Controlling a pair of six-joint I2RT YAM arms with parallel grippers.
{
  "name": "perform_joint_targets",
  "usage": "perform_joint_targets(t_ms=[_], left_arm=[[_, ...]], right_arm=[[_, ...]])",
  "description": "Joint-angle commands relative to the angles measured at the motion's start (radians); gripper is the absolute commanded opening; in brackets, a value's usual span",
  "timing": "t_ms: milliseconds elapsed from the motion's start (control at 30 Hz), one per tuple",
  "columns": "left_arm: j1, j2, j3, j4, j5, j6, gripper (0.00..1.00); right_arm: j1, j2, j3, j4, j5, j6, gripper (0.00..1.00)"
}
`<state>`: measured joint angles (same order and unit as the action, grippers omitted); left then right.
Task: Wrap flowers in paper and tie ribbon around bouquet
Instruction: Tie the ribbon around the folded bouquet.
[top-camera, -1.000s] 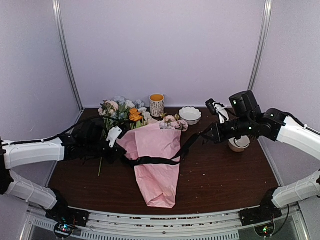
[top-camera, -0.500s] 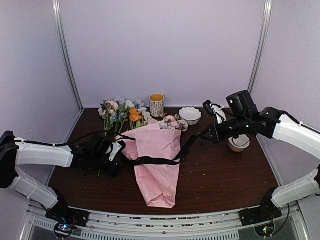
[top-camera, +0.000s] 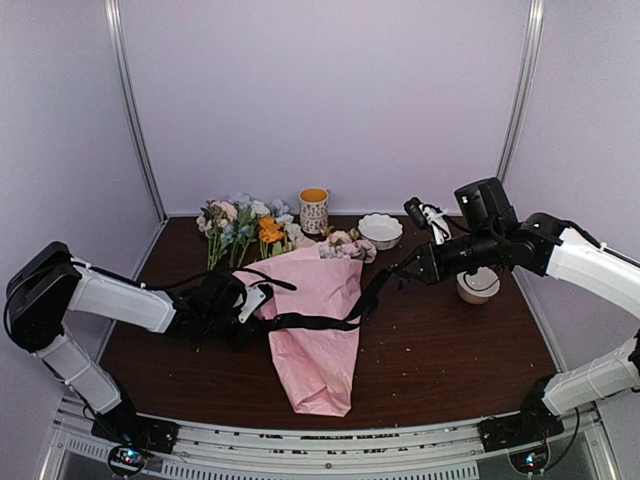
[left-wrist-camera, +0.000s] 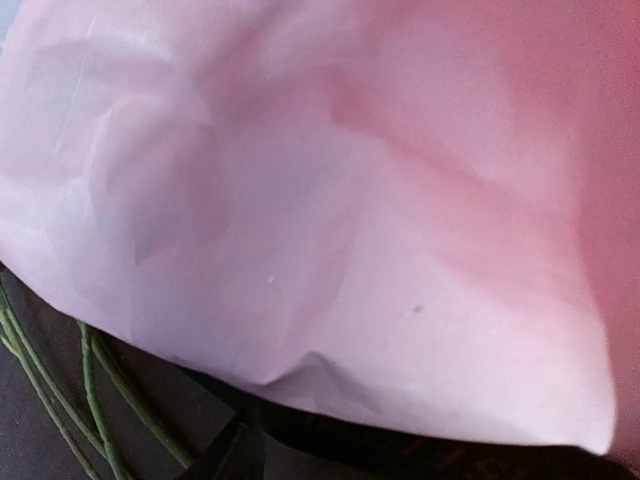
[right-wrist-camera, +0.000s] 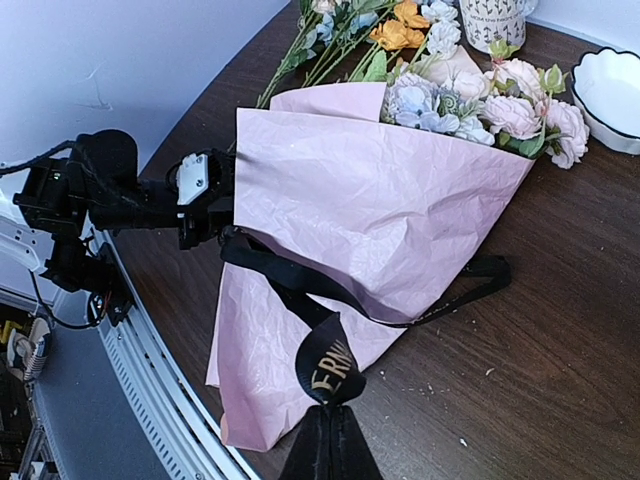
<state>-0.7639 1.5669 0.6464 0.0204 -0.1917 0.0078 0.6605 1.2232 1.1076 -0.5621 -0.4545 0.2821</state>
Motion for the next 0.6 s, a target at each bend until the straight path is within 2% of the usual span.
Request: perform_joint_targets(t_ms=[0, 67, 167, 267, 367, 467, 567], left_arm=[[-0.011, -0.036, -0.039, 0.148, 0.001, 0.063, 0.22], [-0.011, -0.057, -0.042, 0.128, -0.011, 0.048, 0.00], [-0.011, -0.124, -0.056, 0.094, -0.037, -0.003, 0.00], [-0.010, -0.197, -0.074, 0.062, -0.127, -0.114, 0.00], [-0.010, -0.248, -0.087, 0.020, -0.180, -0.160, 0.00], [-0.002, -0.273, -0.090, -0.052, -0.297, -0.235, 0.00], [0.017, -0.307, -0.091, -0.107, -0.292, -0.269, 0.00]], right_arm=[[-0.009, -0.003, 0.000, 0.031, -0.022, 0.016, 0.00], [-0.019, -0.002, 0.005, 0.031, 0.002, 0.024, 0.00], [-0.076, -0.018, 0.018, 0.041, 0.046, 0.055, 0.00], [-0.148, -0.034, 0.095, 0.027, 0.116, 0.056, 0.00], [-0.203, -0.033, 0.180, 0.012, 0.188, 0.022, 0.00], [-0.250, -0.013, 0.229, 0.004, 0.236, 0.005, 0.00], [-0.286, 0.013, 0.235, 0.033, 0.316, 0.026, 0.00]])
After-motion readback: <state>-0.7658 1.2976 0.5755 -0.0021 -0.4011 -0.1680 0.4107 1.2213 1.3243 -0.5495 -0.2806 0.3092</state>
